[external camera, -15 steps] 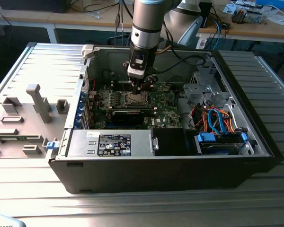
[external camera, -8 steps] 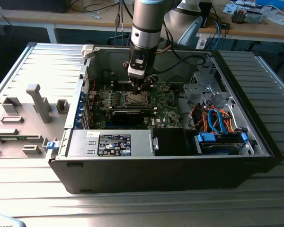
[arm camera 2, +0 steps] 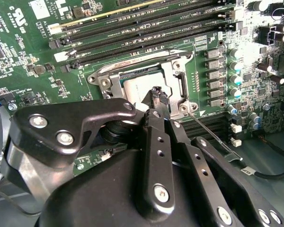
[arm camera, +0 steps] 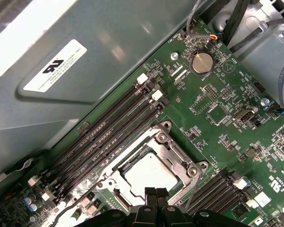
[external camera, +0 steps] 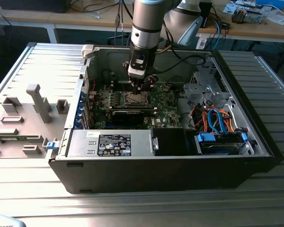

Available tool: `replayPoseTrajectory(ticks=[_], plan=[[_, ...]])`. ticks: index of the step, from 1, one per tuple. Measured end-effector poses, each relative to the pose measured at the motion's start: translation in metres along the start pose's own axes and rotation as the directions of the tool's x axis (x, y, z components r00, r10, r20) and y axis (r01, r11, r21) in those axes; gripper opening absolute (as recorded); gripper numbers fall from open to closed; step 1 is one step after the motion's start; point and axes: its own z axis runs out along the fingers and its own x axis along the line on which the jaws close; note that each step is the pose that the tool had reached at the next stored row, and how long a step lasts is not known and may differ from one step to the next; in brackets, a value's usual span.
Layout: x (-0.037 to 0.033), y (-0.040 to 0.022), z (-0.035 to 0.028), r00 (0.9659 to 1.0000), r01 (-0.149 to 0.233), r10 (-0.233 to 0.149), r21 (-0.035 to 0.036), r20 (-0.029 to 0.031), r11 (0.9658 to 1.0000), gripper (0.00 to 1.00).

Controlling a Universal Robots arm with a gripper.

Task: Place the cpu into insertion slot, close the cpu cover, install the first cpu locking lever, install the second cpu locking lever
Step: 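Install the first cpu locking lever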

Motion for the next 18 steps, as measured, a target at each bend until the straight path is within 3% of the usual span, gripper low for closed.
replayPoseTrajectory(ticks=[18], plan=[[0.0000,0.0000,0.0000,0.9998,0.022,-0.022,0.0007,0.0017,0.9998,0.11]])
